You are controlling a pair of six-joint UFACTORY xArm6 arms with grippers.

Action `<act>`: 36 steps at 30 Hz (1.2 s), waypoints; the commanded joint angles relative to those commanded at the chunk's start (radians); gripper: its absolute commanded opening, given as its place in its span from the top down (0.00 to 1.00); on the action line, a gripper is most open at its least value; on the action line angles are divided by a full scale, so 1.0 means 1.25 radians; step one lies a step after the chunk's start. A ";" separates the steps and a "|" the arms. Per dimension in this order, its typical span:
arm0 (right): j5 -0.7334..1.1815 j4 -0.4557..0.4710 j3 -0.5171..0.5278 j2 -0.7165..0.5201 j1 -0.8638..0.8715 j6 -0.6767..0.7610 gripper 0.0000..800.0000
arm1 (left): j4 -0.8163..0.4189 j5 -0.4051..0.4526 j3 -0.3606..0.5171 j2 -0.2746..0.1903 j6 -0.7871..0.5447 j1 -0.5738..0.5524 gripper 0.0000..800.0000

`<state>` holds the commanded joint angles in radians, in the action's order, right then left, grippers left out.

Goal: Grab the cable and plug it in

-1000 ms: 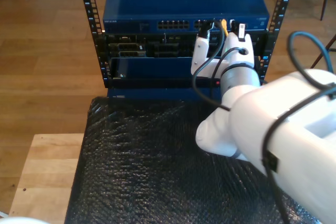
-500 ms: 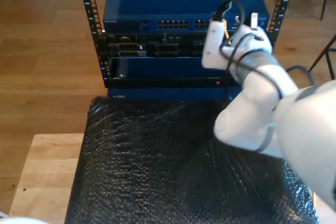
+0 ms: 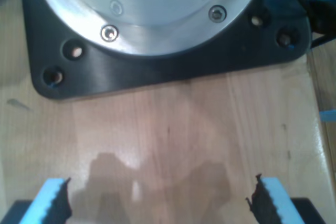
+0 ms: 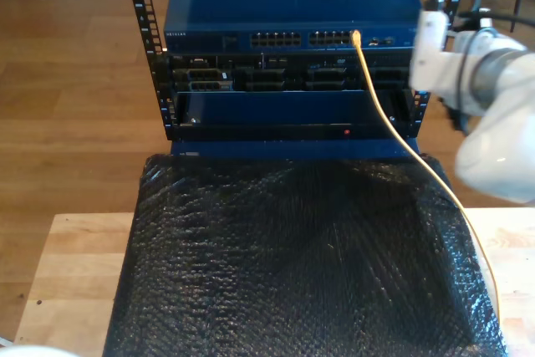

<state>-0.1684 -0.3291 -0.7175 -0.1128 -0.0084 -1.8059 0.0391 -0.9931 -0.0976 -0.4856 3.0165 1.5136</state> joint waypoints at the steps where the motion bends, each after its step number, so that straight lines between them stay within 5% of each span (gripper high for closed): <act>1: 0.002 0.014 -0.002 0.000 0.018 -0.005 0.01 | 0.000 0.000 0.000 0.000 0.001 0.000 0.00; 16: 0.328 0.076 -0.055 -0.069 0.270 -0.129 0.01 | 0.000 0.000 0.000 0.000 0.001 0.000 0.00; 36: 0.833 0.076 0.122 -0.328 0.685 -0.566 0.01 | 0.000 0.000 0.000 0.000 0.000 0.000 0.00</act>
<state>0.8734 -0.2340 -0.5656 -0.5224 0.8477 -2.5133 0.0391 -0.9931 -0.0976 -0.4856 3.0165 1.5136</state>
